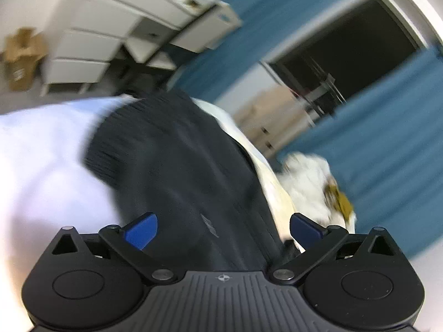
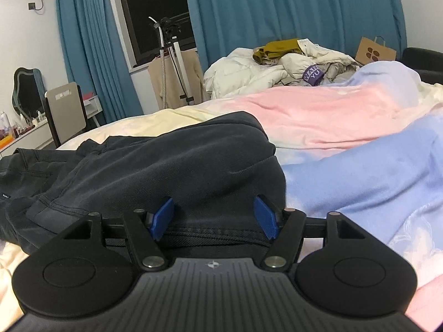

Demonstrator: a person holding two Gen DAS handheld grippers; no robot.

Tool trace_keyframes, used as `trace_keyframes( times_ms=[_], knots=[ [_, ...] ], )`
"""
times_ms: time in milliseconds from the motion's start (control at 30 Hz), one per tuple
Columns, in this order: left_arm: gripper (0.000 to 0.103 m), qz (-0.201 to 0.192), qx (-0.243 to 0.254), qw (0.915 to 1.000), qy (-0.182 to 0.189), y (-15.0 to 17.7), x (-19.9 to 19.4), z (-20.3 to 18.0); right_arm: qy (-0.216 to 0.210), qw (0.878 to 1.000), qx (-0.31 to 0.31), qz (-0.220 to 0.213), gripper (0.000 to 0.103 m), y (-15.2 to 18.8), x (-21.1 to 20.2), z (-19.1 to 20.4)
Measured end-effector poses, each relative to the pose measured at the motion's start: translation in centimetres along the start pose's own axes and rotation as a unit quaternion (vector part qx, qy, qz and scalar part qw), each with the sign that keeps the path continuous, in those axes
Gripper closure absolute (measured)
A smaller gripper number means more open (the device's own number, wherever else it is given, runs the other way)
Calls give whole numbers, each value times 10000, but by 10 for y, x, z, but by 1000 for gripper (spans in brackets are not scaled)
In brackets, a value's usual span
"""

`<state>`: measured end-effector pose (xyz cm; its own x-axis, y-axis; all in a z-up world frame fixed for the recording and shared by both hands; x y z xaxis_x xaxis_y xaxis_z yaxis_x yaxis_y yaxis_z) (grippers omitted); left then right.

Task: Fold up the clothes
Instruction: 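Grasp the elastic waistband with the left gripper and lift it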

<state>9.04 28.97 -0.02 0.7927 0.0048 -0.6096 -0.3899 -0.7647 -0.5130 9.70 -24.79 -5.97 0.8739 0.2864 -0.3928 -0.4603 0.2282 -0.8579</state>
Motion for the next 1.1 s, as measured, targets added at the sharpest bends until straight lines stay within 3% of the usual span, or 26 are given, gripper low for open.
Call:
trace_keyframes(
  times_ms=[100,267,400,533,667,867,933,967,1033,1100],
  knots=[
    [0,39,-312,9993,-185,-13,7,29,13,10000,35,17,37,0,1,0],
    [1,540,-753,9955,-178,-23,55,56,-7,10000,82,39,36,1,1,1],
    [1,164,-842,9962,-131,-37,75,54,20,10000,23,68,35,3,5,3],
    [0,231,-1153,9924,-375,-39,96,59,62,9999,-47,104,34,4,7,5],
    [2,106,-875,9950,-468,-43,109,55,-24,9998,153,131,35,-3,-6,7],
    [45,-88,-304,9960,-838,-35,113,33,-132,9997,123,133,36,-21,-51,16],
    [64,-90,-143,9965,-819,-35,114,24,-167,9997,137,109,35,-27,-68,17],
    [69,-123,-34,9969,-777,-35,111,18,-164,9997,165,74,35,-27,-74,17],
    [82,-383,315,9961,-724,-38,104,-3,-89,9998,182,71,35,-26,-78,16],
    [88,-858,1010,9885,-725,-30,83,-35,-19,9999,169,12,35,-27,-77,13]
  ],
)
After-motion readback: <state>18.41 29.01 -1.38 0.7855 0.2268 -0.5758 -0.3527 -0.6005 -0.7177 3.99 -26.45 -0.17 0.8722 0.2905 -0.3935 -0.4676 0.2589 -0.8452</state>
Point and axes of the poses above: each gripper's, at about its wrist camera, not at the fingertips, and x roughly the way its jaws point, z to its left, y to its underside, the point moved 1 cm from there along x, roughly the way its jaws point, and after that the axes turned 11 degrees about -y, right-handed, at the moved point
